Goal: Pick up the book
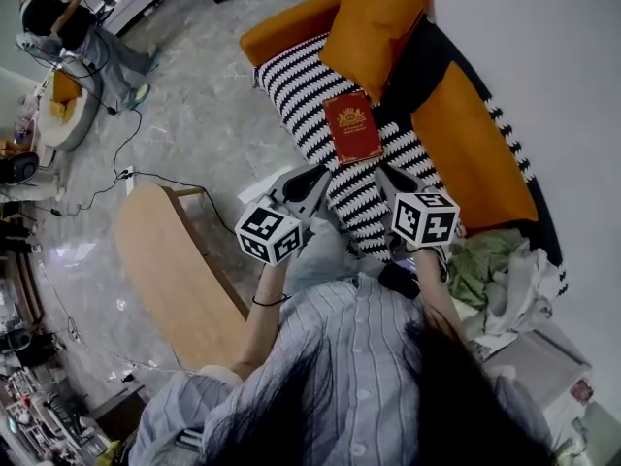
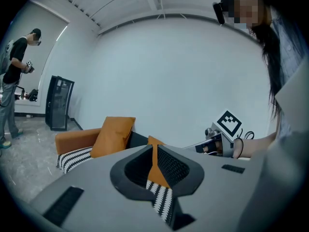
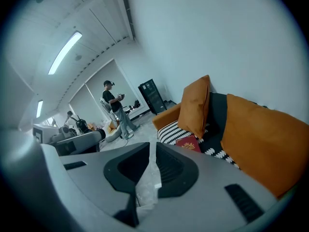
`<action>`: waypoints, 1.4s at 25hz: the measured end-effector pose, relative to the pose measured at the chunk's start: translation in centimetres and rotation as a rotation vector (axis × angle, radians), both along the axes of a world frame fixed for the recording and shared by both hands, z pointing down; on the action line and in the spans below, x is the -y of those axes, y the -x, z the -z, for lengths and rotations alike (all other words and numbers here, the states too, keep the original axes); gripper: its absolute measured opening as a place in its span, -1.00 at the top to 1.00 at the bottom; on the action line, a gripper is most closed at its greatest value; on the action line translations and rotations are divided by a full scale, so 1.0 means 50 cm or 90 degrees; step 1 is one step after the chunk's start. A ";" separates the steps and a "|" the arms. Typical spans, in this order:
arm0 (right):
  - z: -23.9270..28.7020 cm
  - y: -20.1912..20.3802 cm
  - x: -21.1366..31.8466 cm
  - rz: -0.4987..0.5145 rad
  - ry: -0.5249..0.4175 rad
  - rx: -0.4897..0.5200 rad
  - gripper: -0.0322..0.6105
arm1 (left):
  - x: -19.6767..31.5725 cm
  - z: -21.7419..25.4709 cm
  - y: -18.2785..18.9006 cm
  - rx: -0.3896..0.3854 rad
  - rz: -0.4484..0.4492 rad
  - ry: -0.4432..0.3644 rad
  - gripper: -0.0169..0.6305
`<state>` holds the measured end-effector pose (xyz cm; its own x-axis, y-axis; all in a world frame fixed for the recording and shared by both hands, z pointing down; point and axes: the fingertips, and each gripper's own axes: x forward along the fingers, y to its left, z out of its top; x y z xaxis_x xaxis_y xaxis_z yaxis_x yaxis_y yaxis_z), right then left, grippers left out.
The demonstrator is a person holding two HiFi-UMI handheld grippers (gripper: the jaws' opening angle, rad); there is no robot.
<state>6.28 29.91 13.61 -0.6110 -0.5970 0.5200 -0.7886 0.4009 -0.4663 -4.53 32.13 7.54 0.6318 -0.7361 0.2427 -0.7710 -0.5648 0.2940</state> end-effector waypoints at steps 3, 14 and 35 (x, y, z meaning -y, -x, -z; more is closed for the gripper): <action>-0.010 -0.010 0.028 -0.020 0.008 0.002 0.74 | 0.037 -0.007 -0.001 -0.002 -0.014 0.002 0.84; -0.079 -0.033 0.132 -0.071 0.060 -0.013 0.74 | 0.183 -0.069 0.011 -0.010 -0.049 0.045 0.84; -0.412 -0.075 0.248 -0.069 0.227 -0.067 0.74 | 0.347 -0.378 0.053 0.005 -0.112 0.145 0.84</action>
<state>10.02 17.49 34.23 -0.4871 -0.4254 0.7627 -0.8681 0.1404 -0.4761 -7.15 14.80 26.43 0.7422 -0.5418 0.3944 -0.6701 -0.6095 0.4236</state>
